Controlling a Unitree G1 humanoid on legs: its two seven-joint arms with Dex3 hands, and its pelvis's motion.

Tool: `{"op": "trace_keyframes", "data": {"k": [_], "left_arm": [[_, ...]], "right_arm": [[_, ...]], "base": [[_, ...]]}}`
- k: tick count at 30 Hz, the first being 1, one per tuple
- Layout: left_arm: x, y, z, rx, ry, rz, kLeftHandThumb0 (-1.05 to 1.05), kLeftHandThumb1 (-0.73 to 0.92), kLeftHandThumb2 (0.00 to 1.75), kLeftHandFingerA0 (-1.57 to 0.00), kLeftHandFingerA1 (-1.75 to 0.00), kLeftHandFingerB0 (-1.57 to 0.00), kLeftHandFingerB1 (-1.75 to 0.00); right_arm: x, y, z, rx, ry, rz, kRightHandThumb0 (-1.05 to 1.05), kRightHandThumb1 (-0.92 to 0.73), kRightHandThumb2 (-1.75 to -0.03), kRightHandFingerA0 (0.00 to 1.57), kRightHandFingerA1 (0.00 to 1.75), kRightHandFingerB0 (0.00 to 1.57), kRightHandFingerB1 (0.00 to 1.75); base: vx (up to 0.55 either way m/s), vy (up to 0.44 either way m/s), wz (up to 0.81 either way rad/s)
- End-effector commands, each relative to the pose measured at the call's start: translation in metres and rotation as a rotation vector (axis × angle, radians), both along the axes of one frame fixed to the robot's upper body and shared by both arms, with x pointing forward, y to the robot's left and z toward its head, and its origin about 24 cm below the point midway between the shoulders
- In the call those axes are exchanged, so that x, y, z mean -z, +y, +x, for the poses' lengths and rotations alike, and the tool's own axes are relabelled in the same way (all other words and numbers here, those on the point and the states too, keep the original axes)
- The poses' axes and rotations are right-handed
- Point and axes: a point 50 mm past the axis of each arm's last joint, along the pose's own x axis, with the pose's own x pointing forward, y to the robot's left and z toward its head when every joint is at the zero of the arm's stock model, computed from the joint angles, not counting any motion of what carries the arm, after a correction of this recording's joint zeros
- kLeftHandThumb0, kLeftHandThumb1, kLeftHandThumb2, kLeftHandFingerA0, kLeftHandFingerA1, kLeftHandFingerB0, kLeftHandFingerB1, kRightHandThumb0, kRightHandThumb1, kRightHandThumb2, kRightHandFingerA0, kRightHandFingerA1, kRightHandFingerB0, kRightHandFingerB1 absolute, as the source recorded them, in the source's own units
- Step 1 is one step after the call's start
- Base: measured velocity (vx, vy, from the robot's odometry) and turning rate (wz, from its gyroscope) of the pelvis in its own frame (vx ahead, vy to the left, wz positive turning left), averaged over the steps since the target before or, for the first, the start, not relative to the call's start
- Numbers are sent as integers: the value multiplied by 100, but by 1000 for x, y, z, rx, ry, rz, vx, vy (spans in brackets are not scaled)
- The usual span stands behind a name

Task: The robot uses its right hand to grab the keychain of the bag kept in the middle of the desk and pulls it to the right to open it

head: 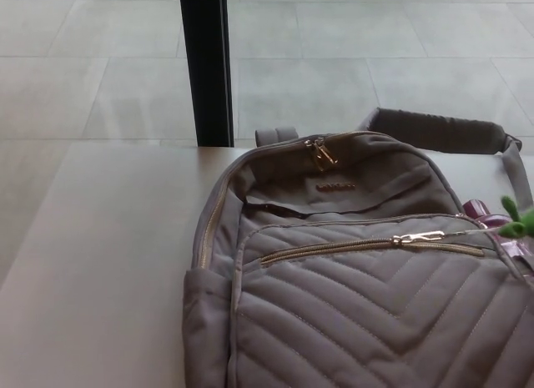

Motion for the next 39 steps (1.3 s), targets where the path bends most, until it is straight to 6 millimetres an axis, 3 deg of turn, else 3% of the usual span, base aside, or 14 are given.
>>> {"op": "trace_keyframes", "data": {"k": [1, 4, 8, 9, 10, 12, 13, 14, 24, 25, 26, 33, 38, 39], "left_arm": [[-3, 2, 0, -6, -30, 0, -88, 92, 81, -45, -52, -33, -37], [-3, 2, 0, 2, -23, 10, -85, 83, 120, -43, -61, -30, -51], [-2, 1, -1, -1, -21, 0, -90, 92, 79, -47, -53, -36, -39], [-1, 0, -1, -21, -25, -12, -83, 79, 119, -40, -60, -26, -49], [-1, 0, -1, -23, -27, -16, -90, 92, 83, -47, -56, -30, -38], [-1, 0, -1, -23, -25, -13, -85, 82, 120, -43, -62, -27, -49], [0, 0, 0, -33, -30, -20, -89, 92, 81, -47, -55, -33, -36], [0, -1, 0, -34, -32, -21, -83, 79, 119, -40, -60, -25, -49], [0, -2, -4, -29, -37, -30, -91, 92, 82, -43, -49, -31, -36], [0, -2, -4, -33, -32, -27, -96, 82, 93, -43, -54, -29, -42], [0, -1, -5, -31, -27, -23, -95, 92, 84, -48, -52, -31, -38], [0, -1, -5, -34, -32, -23, -86, 80, 120, -41, -60, -28, -49], [1, -2, -5, -40, -29, -31, -94, 92, 83, -42, -52, -30, -38], [1, -2, -4, -38, -29, -33, -86, 79, 118, -40, -60, -26, -49]], "right_arm": [[0, -19, -5, 58, -21, 3, -21, -35, -118, 93, 175, 75, 154], [8, -29, -10, 94, 15, -3, -17, -37, -107, 90, 175, 73, 154], [19, -37, -15, 127, 51, -14, -19, -41, -106, 89, 175, 70, 152], [21, -39, -16, 131, 51, -14, -20, -41, -108, 88, 175, 71, 149], [22, -40, -16, 134, 56, -12, -20, -40, -108, 87, 175, 71, 149], [24, -42, -18, 131, 53, 3, -19, -38, -110, 88, 175, 71, 151], [25, -44, -18, 131, 48, 6, -20, -37, -112, 89, 175, 70, 152], [25, -45, -18, 135, 43, -3, -22, -37, -110, 89, 175, 71, 152], [31, -75, -29, 211, 93, -127, -24, -42, -108, 92, 175, 74, 147], [30, -83, -32, 224, 91, -135, -36, -47, -115, 120, 138, 90, 115], [29, -87, -34, 220, 74, -124, -27, -42, -116, 95, 175, 77, 141], [28, -102, -38, 286, 88, -127, -26, -51, -102, 93, 175, 74, 146], [40, -91, -39, 225, 56, -52, -23, -51, -87, 90, 175, 78, 123], [41, -89, -39, 222, 70, -45, -23, -55, -83, 87, 175, 75, 122]], "base": [[0, 0, 0], [0, 0, 0], [0, 0, 0], [0, 0, 0], [0, 0, 0], [0, 0, 0], [0, 0, 0], [0, 0, 0], [0, 0, 0], [0, 0, 0], [0, 0, 0], [0, 0, 0], [0, 0, 0], [0, 0, 0]]}}
